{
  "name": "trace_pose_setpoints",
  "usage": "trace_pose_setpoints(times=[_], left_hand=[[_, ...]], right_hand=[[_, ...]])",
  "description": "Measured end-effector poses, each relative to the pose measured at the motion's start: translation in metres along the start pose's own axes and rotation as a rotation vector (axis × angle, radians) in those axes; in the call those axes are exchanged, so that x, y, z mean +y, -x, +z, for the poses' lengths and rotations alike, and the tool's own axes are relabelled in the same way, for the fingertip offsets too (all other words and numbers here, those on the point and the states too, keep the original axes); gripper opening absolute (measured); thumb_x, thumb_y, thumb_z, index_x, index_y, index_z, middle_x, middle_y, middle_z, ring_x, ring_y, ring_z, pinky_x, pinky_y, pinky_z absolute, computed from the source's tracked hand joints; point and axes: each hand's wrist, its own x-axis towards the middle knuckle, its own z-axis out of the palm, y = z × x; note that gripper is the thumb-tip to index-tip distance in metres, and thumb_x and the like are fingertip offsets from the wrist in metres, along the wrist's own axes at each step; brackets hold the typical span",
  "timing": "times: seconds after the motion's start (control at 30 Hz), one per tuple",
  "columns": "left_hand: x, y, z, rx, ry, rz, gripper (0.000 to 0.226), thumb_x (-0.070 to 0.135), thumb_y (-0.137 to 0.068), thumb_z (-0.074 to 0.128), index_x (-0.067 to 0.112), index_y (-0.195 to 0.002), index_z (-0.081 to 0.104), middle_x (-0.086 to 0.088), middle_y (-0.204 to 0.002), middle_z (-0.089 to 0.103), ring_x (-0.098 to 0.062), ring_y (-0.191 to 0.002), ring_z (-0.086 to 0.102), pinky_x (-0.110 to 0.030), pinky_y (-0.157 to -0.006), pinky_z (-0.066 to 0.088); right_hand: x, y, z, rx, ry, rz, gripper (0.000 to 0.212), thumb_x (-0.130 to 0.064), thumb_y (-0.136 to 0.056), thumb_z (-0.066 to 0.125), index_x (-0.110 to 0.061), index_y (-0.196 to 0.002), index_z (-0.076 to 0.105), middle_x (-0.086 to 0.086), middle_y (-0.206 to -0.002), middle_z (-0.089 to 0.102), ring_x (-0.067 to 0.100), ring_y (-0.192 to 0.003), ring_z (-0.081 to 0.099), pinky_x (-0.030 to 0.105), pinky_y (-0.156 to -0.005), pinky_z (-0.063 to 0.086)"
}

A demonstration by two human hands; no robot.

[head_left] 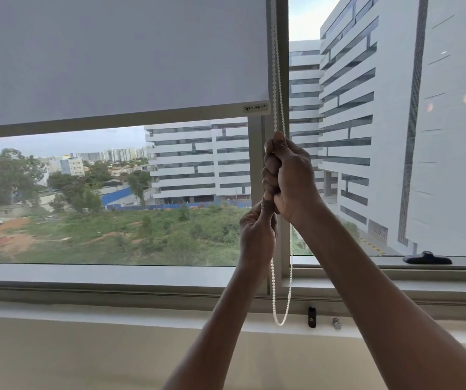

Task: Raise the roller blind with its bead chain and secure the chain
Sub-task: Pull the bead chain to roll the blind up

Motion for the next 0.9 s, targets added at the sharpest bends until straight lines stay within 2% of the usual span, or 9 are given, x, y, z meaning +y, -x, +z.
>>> trace_pose_setpoints(times=[0.1,0.2,0.27,0.3,0.4,0.47,0.5,0.6,0.9], left_hand=[[0.004,-0.008,-0.003,-0.035,-0.113,-0.007,0.052,0.036,-0.105,0.031,0.014,-0.062,0.051,0.007,-0.047,0.046,-0.006,-0.043,0.037,-0.022,-0.047,0.031],[0.029,-0.025,-0.004,-0.135,-0.094,-0.092,0.065,0.049,-0.103,0.015,0.008,-0.098,0.065,-0.007,-0.084,0.069,-0.014,-0.080,0.063,-0.033,-0.079,0.048],[0.054,-0.041,-0.005,-0.173,0.047,-0.165,0.078,0.059,-0.098,0.013,0.001,-0.122,0.059,-0.017,-0.111,0.068,-0.023,-0.105,0.064,-0.038,-0.098,0.048],[0.068,-0.048,-0.004,-0.198,0.134,-0.185,0.081,0.062,-0.097,0.015,-0.002,-0.126,0.055,-0.019,-0.114,0.068,-0.027,-0.106,0.064,-0.037,-0.098,0.048],[0.095,-0.059,0.005,-0.317,0.269,-0.209,0.078,0.068,-0.095,0.021,0.004,-0.115,0.062,-0.005,-0.092,0.072,-0.017,-0.077,0.066,-0.026,-0.066,0.051],[0.096,-0.057,0.012,-0.303,0.260,-0.192,0.066,0.066,-0.096,0.025,0.013,-0.103,0.065,0.009,-0.067,0.057,-0.005,-0.050,0.045,-0.019,-0.043,0.030],[0.094,-0.055,0.014,-0.266,0.276,-0.179,0.058,0.062,-0.098,0.029,0.016,-0.096,0.065,0.011,-0.058,0.046,-0.002,-0.042,0.033,-0.018,-0.039,0.020],[0.088,-0.050,0.014,-0.179,0.404,-0.178,0.041,0.045,-0.102,0.036,0.017,-0.085,0.060,0.012,-0.046,0.031,-0.001,-0.033,0.021,-0.016,-0.035,0.009],[0.084,-0.047,0.018,-0.085,0.432,-0.112,0.033,0.031,-0.104,0.041,0.019,-0.079,0.058,0.013,-0.042,0.027,0.000,-0.031,0.018,-0.014,-0.030,0.011]], right_hand=[[0.004,0.003,0.000,0.011,0.086,-0.088,0.038,-0.024,-0.102,0.043,-0.020,-0.065,0.055,-0.008,-0.042,0.032,0.007,-0.034,0.020,0.016,-0.036,0.018],[0.016,0.016,-0.006,0.041,0.225,-0.172,0.039,-0.022,-0.101,0.045,-0.019,-0.063,0.055,-0.005,-0.046,0.037,0.009,-0.038,0.027,0.023,-0.040,0.022],[0.033,0.033,-0.013,0.065,0.303,-0.186,0.038,-0.020,-0.102,0.043,-0.013,-0.066,0.053,-0.001,-0.049,0.039,0.008,-0.037,0.030,0.024,-0.039,0.024],[0.042,0.042,-0.017,0.071,0.330,-0.169,0.038,-0.019,-0.103,0.042,-0.010,-0.068,0.053,0.002,-0.050,0.038,0.008,-0.037,0.030,0.024,-0.037,0.023],[0.061,0.062,-0.021,0.046,0.266,-0.062,0.037,-0.014,-0.104,0.039,-0.012,-0.069,0.050,0.003,-0.049,0.032,0.009,-0.037,0.025,0.022,-0.035,0.019],[0.066,0.064,-0.018,0.039,0.214,-0.023,0.041,-0.013,-0.104,0.038,-0.015,-0.065,0.049,0.001,-0.048,0.030,0.009,-0.037,0.021,0.019,-0.035,0.017],[0.066,0.063,-0.017,0.043,0.203,-0.013,0.044,-0.013,-0.104,0.037,-0.018,-0.062,0.047,0.000,-0.047,0.030,0.009,-0.037,0.020,0.019,-0.036,0.017],[0.066,0.062,-0.017,0.039,0.215,-0.011,0.044,-0.014,-0.105,0.037,-0.019,-0.062,0.046,0.000,-0.047,0.030,0.009,-0.037,0.020,0.022,-0.037,0.014],[0.063,0.059,-0.024,0.023,0.237,-0.020,0.043,-0.007,-0.104,0.035,-0.016,-0.062,0.043,-0.003,-0.044,0.034,0.009,-0.035,0.024,0.021,-0.038,0.017]])
